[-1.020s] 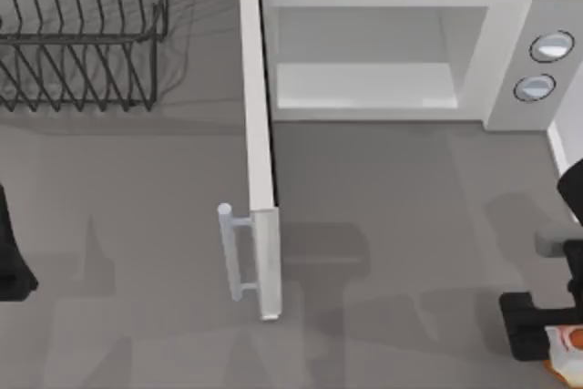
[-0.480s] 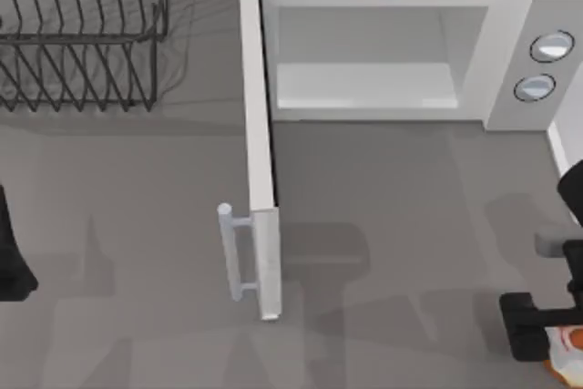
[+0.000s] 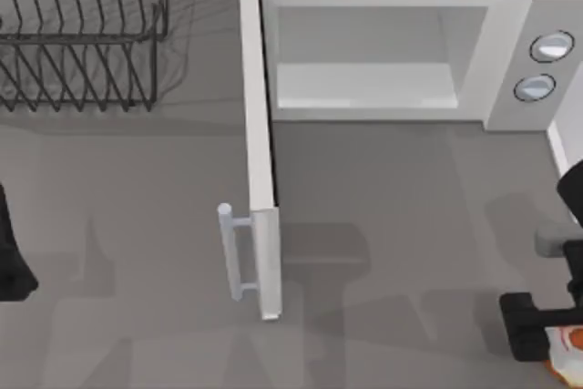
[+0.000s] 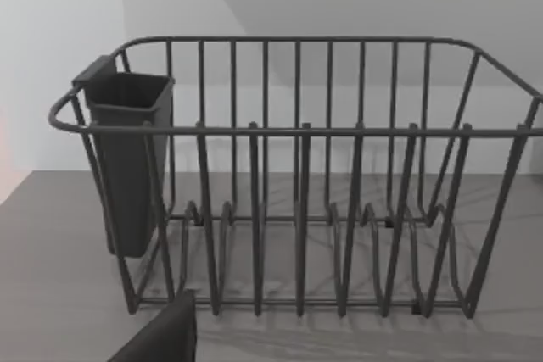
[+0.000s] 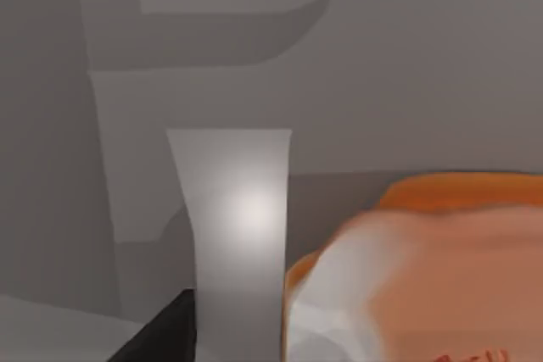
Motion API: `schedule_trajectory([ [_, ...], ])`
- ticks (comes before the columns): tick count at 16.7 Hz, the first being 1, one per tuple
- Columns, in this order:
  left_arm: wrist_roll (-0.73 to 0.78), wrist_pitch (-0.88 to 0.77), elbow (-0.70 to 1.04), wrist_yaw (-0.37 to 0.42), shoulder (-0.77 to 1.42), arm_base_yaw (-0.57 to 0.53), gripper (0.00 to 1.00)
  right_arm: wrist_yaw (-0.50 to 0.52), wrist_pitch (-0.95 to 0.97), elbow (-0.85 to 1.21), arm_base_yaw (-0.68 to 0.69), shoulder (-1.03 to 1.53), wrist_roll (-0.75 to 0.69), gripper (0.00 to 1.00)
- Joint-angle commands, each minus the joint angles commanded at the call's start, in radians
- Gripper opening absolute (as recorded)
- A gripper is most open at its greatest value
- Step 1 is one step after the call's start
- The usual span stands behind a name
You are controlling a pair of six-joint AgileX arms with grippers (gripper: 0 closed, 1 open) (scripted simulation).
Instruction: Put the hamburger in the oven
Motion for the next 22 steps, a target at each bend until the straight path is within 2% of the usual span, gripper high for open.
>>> schedule_trajectory([
  [2,0.000,0.000,0.000,0.000,0.000,0.000,1.00,0.000,0.000,0.000,0.000,0.000,0.000,0.02],
  [3,0.000,0.000,0.000,0.000,0.000,0.000,1.00,0.000,0.000,0.000,0.000,0.000,0.000,0.00],
  [10,0.000,0.000,0.000,0.000,0.000,0.000,1.00,0.000,0.000,0.000,0.000,0.000,0.000,0.00],
  [11,0.000,0.000,0.000,0.000,0.000,0.000,1.00,0.010,-0.084,0.041,0.001,-0.076,0.003,0.00],
  [15,0.000,0.000,0.000,0.000,0.000,0.000,1.00,0.011,-0.159,0.099,0.001,-0.099,0.004,0.00],
  [22,0.000,0.000,0.000,0.000,0.000,0.000,1.00,0.010,-0.513,0.304,-0.002,-0.226,-0.002,0.00],
])
